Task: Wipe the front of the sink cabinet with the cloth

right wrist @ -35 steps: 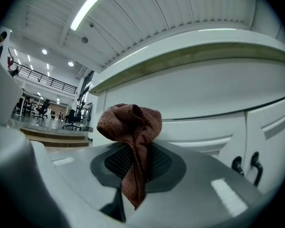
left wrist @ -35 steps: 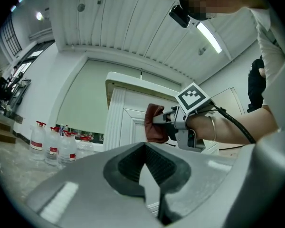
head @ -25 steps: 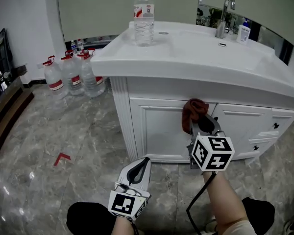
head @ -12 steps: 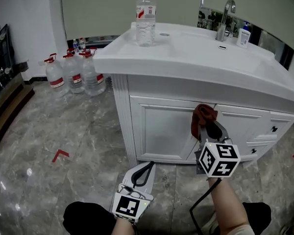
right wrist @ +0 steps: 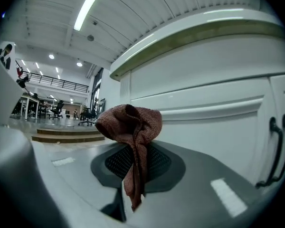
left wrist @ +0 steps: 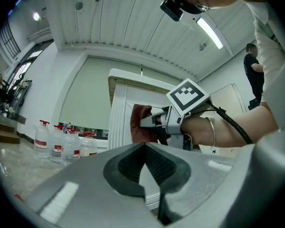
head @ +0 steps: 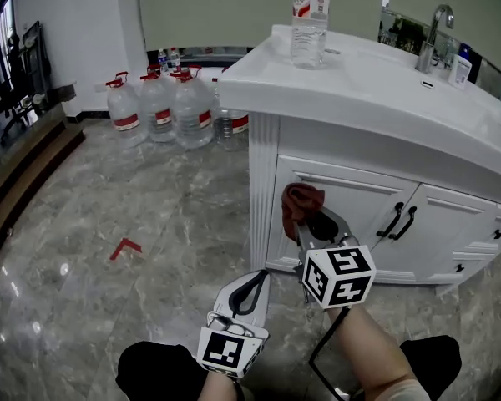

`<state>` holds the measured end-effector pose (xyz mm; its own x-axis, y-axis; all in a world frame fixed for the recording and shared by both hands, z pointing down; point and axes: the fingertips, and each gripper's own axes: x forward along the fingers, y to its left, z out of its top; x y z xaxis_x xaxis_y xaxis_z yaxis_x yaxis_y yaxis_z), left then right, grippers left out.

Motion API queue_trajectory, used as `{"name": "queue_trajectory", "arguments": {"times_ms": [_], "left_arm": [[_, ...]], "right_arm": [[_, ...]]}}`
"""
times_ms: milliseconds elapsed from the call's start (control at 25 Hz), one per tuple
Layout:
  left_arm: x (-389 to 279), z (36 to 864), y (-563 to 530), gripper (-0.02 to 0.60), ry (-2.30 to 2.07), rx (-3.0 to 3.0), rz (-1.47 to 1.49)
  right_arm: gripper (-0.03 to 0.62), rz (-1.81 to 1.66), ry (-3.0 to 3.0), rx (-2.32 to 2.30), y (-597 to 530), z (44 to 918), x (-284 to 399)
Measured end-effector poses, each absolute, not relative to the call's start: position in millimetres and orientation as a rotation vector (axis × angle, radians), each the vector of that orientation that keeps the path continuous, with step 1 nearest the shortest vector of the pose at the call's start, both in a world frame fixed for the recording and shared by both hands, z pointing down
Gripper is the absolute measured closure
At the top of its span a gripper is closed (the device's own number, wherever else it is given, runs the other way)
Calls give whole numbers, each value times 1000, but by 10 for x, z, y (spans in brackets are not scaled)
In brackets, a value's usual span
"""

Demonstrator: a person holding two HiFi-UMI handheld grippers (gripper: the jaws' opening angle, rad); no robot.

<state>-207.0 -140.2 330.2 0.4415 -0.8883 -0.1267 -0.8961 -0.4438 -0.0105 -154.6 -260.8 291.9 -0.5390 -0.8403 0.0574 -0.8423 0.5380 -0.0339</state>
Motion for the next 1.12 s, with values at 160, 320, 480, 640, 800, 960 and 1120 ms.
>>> {"name": "queue_trajectory", "arguments": {"times_ms": [160, 320, 480, 640, 800, 960, 1120], "left_arm": [[-2248, 3383, -1441, 581, 1651, -2585, 156], [-2325, 3462, -1482, 581, 1675, -2601, 128], [-2245, 3488, -1501, 581, 1649, -2630, 139], [-2065, 3545, -1515, 581, 1598, -2662, 116], [-1892, 3594, -1533, 581, 1564, -2697, 93], [-1699, 3586, -1558, 581, 1520, -2721, 115], [-1491, 3594, -1545, 581, 1467, -2728, 103]], "right_arm": [[511, 122, -2745, 1460, -2715, 2978, -1873], [510, 137, -2732, 1483, -2810, 3053, -1918], [508, 166, -2710, 1511, -2855, 3147, -1762], [508, 157, -2669, 1545, -2861, 3232, -1557], [508, 193, -2622, 1613, -2884, 3316, -1238], [508, 185, -2567, 1670, -2862, 3357, -917], [507, 182, -2495, 1745, -2825, 3407, -557]]}}
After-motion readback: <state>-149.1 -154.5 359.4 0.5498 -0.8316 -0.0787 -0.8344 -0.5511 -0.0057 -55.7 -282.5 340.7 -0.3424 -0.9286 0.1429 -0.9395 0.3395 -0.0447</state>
